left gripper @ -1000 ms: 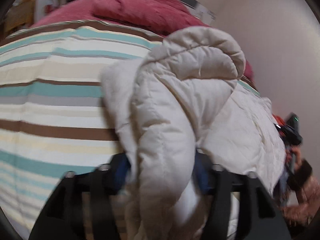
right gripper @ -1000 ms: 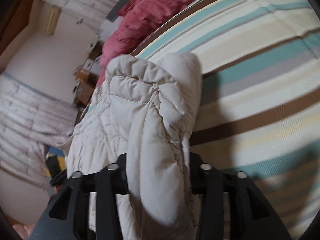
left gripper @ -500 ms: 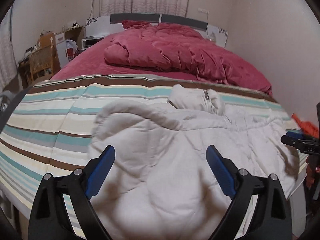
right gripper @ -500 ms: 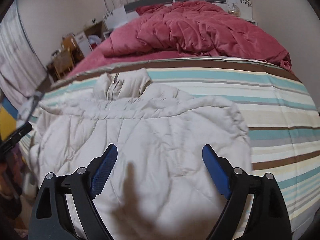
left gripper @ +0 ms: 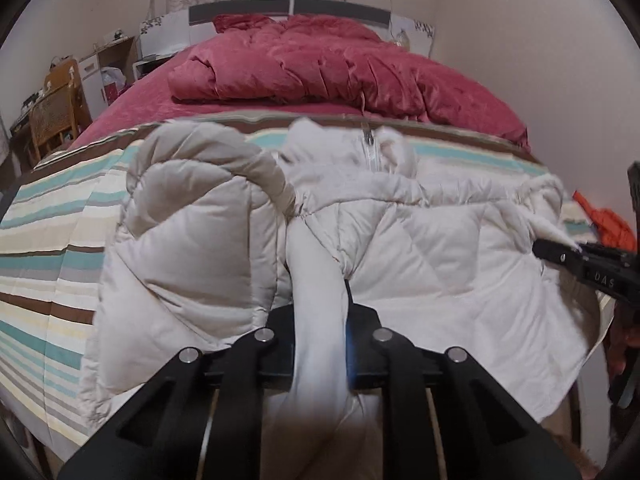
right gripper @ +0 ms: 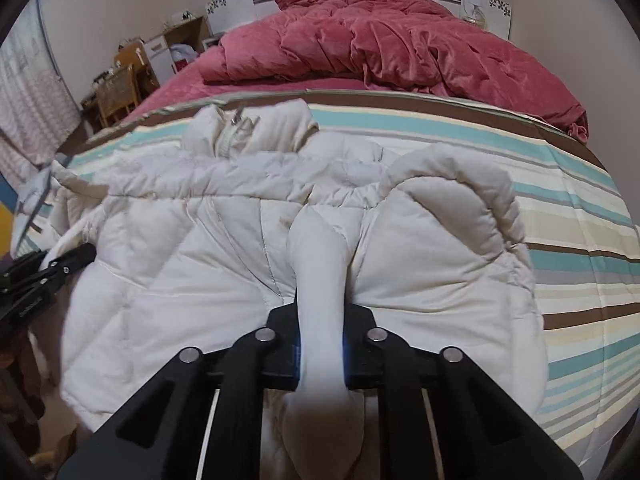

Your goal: Fold large clothes

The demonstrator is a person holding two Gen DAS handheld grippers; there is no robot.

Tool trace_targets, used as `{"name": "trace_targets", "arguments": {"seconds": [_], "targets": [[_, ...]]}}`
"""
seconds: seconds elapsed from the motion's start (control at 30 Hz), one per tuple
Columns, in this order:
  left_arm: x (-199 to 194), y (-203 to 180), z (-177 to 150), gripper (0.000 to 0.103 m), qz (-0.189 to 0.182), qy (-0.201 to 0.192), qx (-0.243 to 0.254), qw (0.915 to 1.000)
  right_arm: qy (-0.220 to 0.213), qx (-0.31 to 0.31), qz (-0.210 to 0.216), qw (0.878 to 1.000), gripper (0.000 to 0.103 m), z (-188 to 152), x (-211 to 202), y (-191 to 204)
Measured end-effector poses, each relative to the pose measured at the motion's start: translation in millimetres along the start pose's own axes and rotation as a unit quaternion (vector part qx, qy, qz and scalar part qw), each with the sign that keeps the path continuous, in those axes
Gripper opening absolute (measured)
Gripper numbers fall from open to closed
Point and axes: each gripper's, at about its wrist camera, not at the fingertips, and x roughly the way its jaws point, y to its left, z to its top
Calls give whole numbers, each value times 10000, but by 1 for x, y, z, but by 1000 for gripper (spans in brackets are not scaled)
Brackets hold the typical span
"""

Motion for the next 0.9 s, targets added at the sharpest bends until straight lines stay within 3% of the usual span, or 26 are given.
{"name": "trace_targets", "arguments": {"seconds": [0.17,0.33,0.4,0.47,0.53,0.57,0.63,0.7,0.9], "targets": [[-13,1,36,15,318,-573,23,9978,-649,-188,-69,9977,10,33,-33,11],[39,5,52,20,765,-83,229,9968,-610,-258,-105,9978,10,69,-3,8],[61,10,49,29,859,149,250,9959,-504,-361,-132,9980,10,71,19,4],[75,15,44,55,979,160,272,9947,-294,-493,-279,9980,12,70,49,1],[86,20,38,67,1035,67,334,9941,-304,-350,-160,9988,20,68,66,-7],[88,22,37,71,1017,4,318,9943,-335,-238,-119,9991,29,65,72,-12],[92,31,31,74,791,-148,162,9966,-441,-135,-106,9989,33,57,85,-19],[97,35,28,75,631,-281,38,9976,-583,-185,-146,9980,33,49,93,-19],[111,36,24,76,613,-432,-46,9972,-729,-157,-307,9967,33,44,112,-14]]}}
